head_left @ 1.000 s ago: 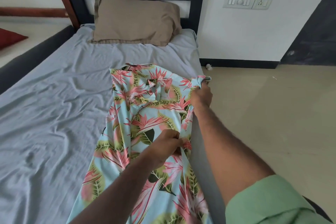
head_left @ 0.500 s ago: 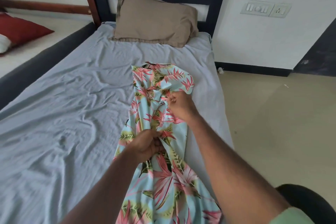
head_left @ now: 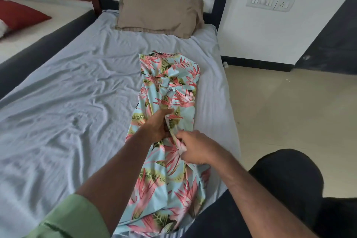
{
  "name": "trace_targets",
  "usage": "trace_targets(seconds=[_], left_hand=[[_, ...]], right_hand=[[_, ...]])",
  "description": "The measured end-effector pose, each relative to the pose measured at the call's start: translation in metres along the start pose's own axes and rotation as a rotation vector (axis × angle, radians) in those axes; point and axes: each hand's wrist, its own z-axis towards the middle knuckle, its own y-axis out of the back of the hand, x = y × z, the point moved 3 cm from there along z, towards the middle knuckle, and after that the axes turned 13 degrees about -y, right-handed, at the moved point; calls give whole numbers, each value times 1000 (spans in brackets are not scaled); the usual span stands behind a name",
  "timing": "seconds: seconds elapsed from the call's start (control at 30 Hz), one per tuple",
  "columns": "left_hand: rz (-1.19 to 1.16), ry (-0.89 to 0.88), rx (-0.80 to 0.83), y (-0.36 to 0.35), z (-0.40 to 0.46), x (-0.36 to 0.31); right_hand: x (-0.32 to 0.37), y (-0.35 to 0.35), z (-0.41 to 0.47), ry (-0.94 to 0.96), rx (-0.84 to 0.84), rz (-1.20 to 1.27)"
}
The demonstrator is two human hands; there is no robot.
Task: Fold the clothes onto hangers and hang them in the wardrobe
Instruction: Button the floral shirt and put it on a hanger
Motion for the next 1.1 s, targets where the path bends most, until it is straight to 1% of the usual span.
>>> trace_targets(seconds=[0.03,0.1,0.17,0.2,0.23,0.3,0.33,0.4,0.47,0.5,0.53,0.57,0.6,0.63,0.67,0.7,0.77,0.8,0.83,0.87,0.9,0.97,1.1], left_hand=[[57,8,33,1,-5,3],[213,-31,52,7,-18,10],[405,-108,48,17,-27,17],[435,-103,31,23,-32,20],[416,-90,23,30,-41,23],[369,-70,63,40,-55,28],[390,-65,69,45,-61,30],[524,-93,45,54,-71,29],[723,-173,0,61,-85,24],[762,-212,-5,64,-93,24],[788,-254,-3,66,-103,25],[802,-297,-2,70,-114,25],[780,-304,-18,75,-125,26],[708,-297,-36,81,-136,24],[702,-324,-44,90,-145,22],[822,-433,-39,100,-151,16],[1301,-787,30,123,-161,5],[1536,-948,118,132,-167,4],[1747,-1069,222,143,-173,7],[1902,-1165,329,152,-178,11],[1981,-1205,440,161,-182,15],[2004,-1221,597,175,-187,24],[1938,-1286,719,185,-189,36]], right_hand=[[9,-3,-6,16,-51,-11],[29,-15,-18,88,-123,-36],[47,-27,-27,160,-132,-58],[54,-31,-32,183,-115,-79],[61,-36,-37,204,-91,-102],[70,-44,-43,233,-70,-123],[73,-48,-47,242,-55,-114],[75,-55,-52,252,50,25],[79,-56,-60,283,199,305],[80,-53,-64,300,244,429],[77,-49,-64,315,249,488],[73,-45,-62,337,225,479],[65,-40,-58,359,178,411],[55,-34,-53,382,126,308],[42,-30,-48,403,80,187],[28,-24,-44,423,37,60],[-1,-21,-39,448,-38,-191],[-11,-21,-38,476,-82,-289],[-18,-24,-39,529,-128,-357],[-23,-30,-38,580,-159,-415],[-25,-37,-37,615,-162,-468],[-27,-52,-34,655,-123,-571],[-28,-66,-33,659,39,-758]])
